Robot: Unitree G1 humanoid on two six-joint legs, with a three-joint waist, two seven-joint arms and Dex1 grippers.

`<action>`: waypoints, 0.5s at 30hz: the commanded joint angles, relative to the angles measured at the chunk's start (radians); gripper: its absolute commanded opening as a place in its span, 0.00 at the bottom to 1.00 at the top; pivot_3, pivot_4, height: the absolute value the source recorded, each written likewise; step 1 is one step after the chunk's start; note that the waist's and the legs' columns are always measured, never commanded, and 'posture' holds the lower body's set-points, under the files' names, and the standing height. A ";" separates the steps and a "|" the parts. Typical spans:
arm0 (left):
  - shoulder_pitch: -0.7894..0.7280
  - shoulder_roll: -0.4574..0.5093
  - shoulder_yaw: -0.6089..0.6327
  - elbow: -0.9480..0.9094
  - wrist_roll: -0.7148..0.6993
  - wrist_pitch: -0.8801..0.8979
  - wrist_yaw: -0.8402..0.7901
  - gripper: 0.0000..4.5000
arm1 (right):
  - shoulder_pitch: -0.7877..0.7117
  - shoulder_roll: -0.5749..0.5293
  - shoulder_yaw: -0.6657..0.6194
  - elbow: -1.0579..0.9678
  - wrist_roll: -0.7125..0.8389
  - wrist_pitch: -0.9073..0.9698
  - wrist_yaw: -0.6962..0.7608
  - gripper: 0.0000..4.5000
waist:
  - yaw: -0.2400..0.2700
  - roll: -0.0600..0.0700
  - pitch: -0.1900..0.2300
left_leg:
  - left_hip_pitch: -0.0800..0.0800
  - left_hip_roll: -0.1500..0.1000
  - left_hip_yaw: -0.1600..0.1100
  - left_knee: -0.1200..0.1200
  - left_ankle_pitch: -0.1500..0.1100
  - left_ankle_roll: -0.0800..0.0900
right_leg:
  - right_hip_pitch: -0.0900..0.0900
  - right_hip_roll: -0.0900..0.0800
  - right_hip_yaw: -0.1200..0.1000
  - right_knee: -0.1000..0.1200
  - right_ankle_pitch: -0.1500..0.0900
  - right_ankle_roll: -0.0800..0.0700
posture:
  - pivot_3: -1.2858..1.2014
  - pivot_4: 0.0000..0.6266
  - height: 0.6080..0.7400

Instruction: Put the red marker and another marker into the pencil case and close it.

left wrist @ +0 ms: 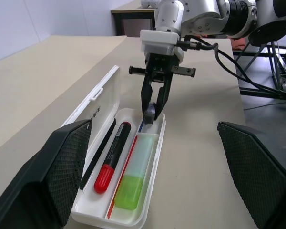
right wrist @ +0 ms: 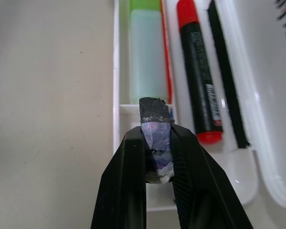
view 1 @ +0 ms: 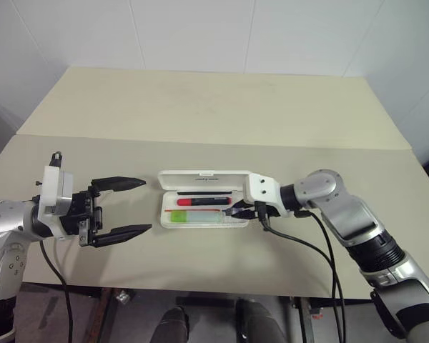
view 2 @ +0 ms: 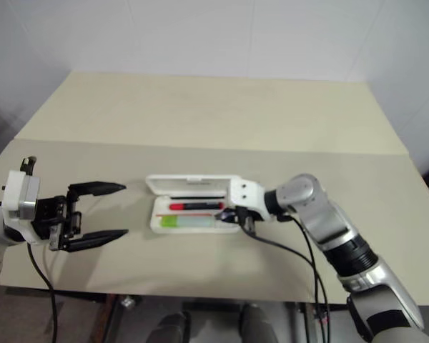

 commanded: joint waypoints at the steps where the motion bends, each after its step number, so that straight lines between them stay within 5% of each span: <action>1: -0.002 0.009 0.024 -0.028 -0.018 -0.011 0.007 1.00 | -0.027 0.004 -0.003 -0.027 -0.009 0.009 -0.015 0.54 | 0.000 0.000 0.000 | 0.000 0.000 0.000 0.000 0.000 0.000 | 0.000 0.000 0.000 0.000 0.000 0.000 | 0.52 0.24 1.00; 7: -0.010 0.007 0.019 -0.015 0.001 -0.021 0.022 1.00 | -0.046 -0.008 -0.015 -0.004 -0.019 -0.008 -0.013 0.99 | -0.001 0.000 0.000 | 0.000 0.000 0.000 -0.001 0.000 0.000 | 0.000 0.000 0.000 -0.001 0.000 0.000 | 0.52 0.24 1.00; 15: -0.022 -0.007 0.013 0.004 0.021 -0.040 0.080 1.00 | -0.031 -0.085 -0.118 -0.021 0.101 0.014 0.079 0.99 | 0.001 0.000 0.000 | 0.000 0.000 0.000 -0.002 0.000 0.000 | 0.000 0.000 0.000 -0.002 0.000 0.000 | 0.52 0.24 1.00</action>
